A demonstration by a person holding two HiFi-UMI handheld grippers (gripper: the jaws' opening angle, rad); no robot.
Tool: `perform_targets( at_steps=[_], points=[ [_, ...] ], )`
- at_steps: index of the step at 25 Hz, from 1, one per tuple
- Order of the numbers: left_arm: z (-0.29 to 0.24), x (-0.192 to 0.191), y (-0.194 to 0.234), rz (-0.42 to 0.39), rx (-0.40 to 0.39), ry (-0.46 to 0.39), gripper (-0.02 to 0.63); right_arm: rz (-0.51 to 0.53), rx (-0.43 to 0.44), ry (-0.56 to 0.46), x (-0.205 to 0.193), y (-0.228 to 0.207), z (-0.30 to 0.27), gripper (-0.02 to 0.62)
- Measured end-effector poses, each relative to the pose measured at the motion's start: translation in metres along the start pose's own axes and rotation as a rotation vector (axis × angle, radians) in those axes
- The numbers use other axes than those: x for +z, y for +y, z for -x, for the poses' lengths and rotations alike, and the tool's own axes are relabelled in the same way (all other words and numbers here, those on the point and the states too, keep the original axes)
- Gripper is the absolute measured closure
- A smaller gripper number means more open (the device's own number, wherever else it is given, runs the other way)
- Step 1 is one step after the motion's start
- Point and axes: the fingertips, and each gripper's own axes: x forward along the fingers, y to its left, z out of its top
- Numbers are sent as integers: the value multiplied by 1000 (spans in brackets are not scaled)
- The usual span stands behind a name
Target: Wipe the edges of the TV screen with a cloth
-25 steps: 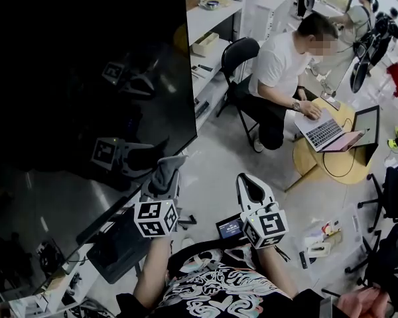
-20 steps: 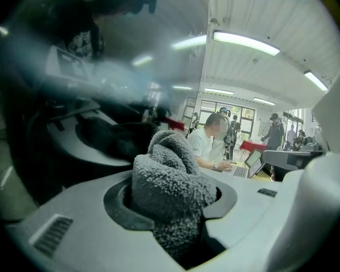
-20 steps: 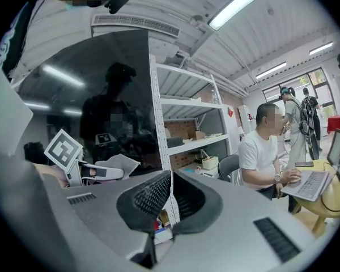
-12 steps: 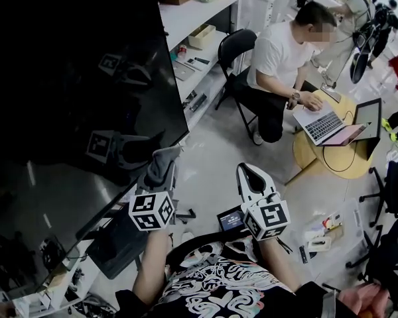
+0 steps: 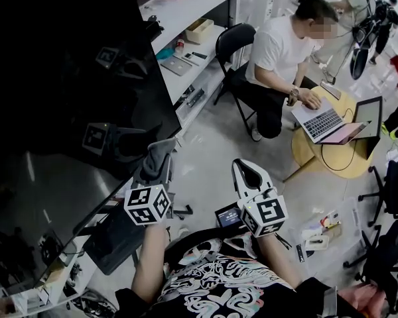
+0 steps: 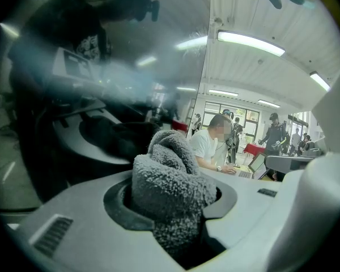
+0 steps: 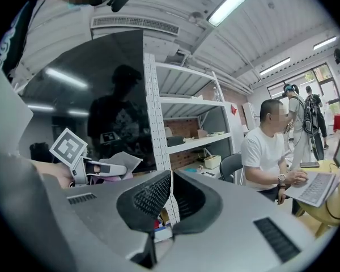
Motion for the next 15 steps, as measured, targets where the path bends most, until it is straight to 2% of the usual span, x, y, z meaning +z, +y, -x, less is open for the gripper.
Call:
perform_targets(
  at_steps=[15],
  points=[
    [-27, 3, -19, 26, -46, -3, 420, 21, 19, 22, -1, -15, -3, 560]
  ],
)
